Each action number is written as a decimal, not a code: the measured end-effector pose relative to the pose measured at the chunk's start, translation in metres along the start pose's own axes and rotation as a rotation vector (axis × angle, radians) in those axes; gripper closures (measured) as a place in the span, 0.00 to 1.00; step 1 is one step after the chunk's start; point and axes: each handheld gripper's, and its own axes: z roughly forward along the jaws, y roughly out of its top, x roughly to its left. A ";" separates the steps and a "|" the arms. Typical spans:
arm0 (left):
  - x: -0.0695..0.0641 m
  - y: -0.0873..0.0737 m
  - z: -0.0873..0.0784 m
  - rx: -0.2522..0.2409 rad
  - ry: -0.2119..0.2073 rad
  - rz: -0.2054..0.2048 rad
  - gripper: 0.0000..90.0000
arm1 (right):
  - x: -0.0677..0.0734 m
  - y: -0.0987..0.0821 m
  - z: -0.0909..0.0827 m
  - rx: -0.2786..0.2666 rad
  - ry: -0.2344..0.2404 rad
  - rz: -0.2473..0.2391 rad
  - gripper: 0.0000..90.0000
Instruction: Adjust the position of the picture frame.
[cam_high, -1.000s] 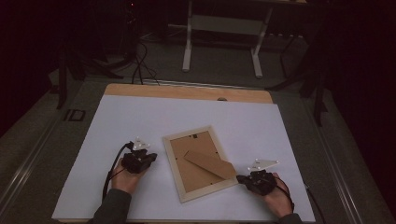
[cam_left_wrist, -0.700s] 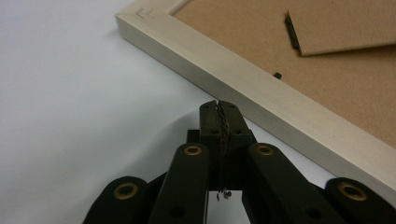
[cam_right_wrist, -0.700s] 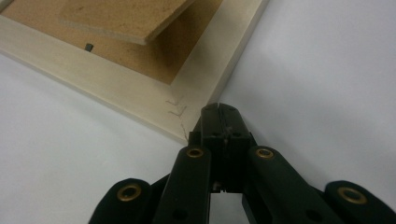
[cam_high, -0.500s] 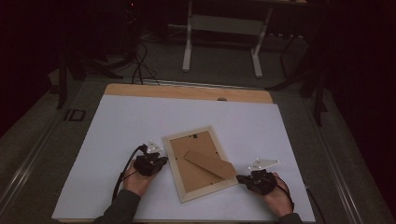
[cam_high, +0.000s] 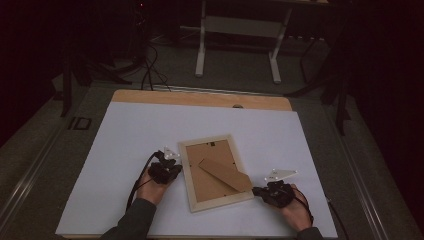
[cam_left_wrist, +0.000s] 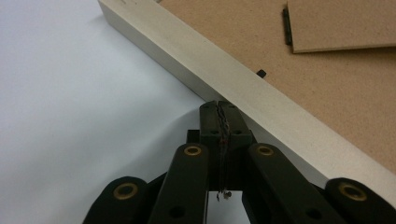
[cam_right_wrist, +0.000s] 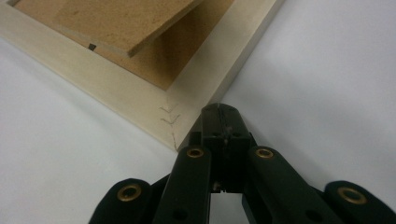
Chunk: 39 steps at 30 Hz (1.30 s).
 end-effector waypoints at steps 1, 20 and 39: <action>0.000 0.001 0.001 -0.002 0.002 0.000 1.00 | 0.000 0.000 0.000 0.001 0.000 0.000 1.00; -0.001 0.021 0.019 -0.006 -0.034 0.026 1.00 | 0.001 0.001 0.002 -0.004 0.006 -0.003 1.00; -0.002 0.011 0.010 -0.033 -0.063 0.031 1.00 | 0.006 0.003 0.004 -0.003 0.010 -0.010 1.00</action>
